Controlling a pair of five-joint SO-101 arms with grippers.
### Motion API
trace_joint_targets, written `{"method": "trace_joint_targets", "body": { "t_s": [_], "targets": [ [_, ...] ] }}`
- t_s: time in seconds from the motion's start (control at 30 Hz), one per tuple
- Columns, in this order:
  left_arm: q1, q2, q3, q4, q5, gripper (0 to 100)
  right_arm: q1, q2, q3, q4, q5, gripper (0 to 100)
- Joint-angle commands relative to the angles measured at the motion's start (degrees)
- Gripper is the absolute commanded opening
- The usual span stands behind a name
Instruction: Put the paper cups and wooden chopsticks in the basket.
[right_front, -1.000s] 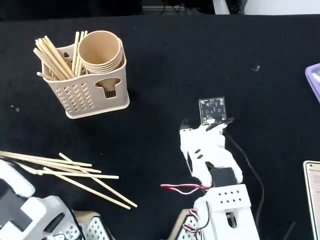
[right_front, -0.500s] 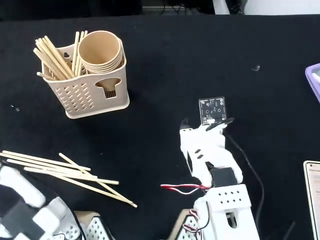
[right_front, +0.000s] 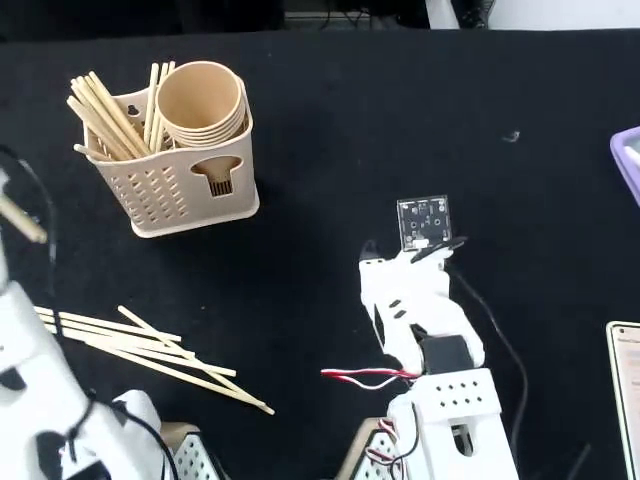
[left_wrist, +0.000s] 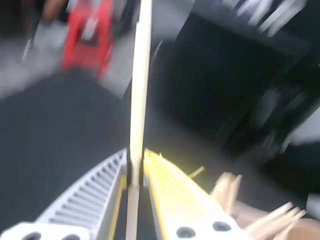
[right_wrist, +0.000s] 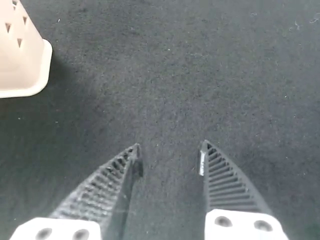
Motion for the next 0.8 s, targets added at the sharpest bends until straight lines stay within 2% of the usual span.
{"method": "trace_joint_targets", "body": {
  "t_s": [0.0, 0.13, 0.33, 0.7, 0.77],
  "targets": [
    [8.5, -3.2, -3.6, -8.1, 0.8, 3, -0.6, -1.2, -0.3, -1.4, 0.4, 18.4],
    [15.2, -1.5, -3.4, -16.4, 0.9, 3, -0.7, -1.2, -0.3, -1.4, 0.4, 18.4],
    [20.4, 5.7, -3.1, -26.8, 0.7, 3, -0.7, -1.2, -0.3, -1.4, 0.4, 18.4],
    [22.8, 15.5, -1.2, -27.3, 0.4, 4, -0.7, -1.2, -0.3, -1.4, 0.4, 18.4],
    [22.5, 15.5, -0.1, -27.3, 0.4, 8, -0.7, -1.2, -0.3, -1.4, 0.4, 18.4]
  ]
}}
